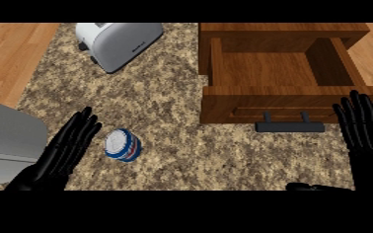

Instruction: Pick up the can, place it into the drawer and close the drawer

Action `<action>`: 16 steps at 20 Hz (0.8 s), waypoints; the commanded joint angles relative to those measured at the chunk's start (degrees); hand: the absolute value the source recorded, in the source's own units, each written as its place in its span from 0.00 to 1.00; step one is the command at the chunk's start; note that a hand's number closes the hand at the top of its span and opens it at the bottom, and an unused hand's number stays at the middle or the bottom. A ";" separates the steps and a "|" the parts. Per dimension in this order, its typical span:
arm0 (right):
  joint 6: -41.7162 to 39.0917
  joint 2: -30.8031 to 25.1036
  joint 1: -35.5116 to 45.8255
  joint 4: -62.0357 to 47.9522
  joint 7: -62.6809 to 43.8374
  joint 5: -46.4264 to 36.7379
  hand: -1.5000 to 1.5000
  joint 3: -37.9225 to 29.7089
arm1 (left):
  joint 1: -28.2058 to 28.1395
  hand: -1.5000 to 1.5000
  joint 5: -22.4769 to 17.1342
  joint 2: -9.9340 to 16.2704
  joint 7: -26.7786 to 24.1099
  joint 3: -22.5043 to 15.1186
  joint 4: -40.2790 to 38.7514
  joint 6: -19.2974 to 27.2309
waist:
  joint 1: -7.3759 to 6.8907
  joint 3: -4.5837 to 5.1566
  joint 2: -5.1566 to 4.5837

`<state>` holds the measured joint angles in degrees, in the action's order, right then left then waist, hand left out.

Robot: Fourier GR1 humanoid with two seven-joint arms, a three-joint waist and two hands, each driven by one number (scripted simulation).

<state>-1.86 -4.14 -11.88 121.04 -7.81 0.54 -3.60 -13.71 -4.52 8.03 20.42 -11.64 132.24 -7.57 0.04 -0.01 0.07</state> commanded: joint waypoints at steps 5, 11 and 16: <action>-3.13 -0.35 -2.33 -3.57 5.62 1.37 0.00 -3.46 | -2.97 0.00 2.31 -1.97 -0.60 0.04 -1.05 0.11 | -0.08 0.00 0.00; -4.50 -2.21 0.44 -2.57 1.54 2.87 0.00 -5.69 | 6.90 0.00 3.38 -3.38 -2.13 2.31 -12.39 0.27 | 0.09 0.01 -0.06; -5.53 -0.60 -3.13 -2.31 5.38 4.40 0.00 -7.59 | 0.56 0.00 2.08 -2.29 -11.46 4.68 -15.84 -3.58 | 0.02 0.01 -0.02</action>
<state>-6.06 -3.91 -14.97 119.37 -2.96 2.36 -8.05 -11.90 -2.36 5.48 13.11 -8.28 119.49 -9.64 0.09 0.01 0.04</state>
